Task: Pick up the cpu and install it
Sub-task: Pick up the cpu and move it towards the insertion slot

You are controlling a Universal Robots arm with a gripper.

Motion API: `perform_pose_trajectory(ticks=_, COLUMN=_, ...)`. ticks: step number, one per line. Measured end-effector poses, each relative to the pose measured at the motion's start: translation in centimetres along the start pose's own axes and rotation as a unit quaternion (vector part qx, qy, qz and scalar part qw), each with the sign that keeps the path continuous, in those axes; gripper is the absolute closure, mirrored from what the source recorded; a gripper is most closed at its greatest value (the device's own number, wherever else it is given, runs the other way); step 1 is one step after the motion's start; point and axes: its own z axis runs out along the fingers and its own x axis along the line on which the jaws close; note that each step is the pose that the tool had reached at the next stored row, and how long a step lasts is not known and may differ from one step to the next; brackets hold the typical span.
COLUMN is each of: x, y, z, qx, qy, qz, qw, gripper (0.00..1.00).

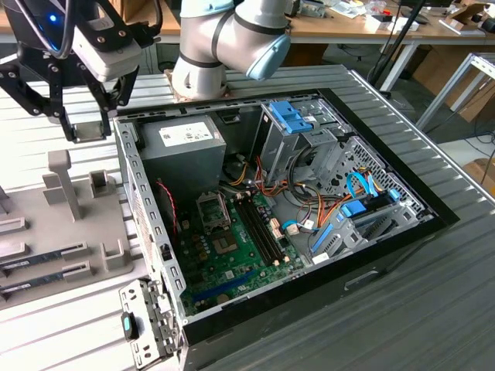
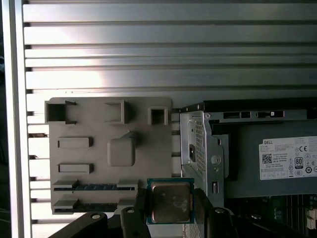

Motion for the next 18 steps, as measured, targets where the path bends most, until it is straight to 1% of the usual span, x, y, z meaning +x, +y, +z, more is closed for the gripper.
perform_pose_trajectory(ticks=15, x=-1.92, y=0.05, z=0.06, qx=0.0, qy=0.0, qz=0.0, qw=1.0, gripper=0.53)
perform_pose_trajectory(ticks=18, x=-2.48, y=0.06, z=0.08, qx=0.0, qy=0.0, qz=0.0, qw=1.0, gripper=0.53)
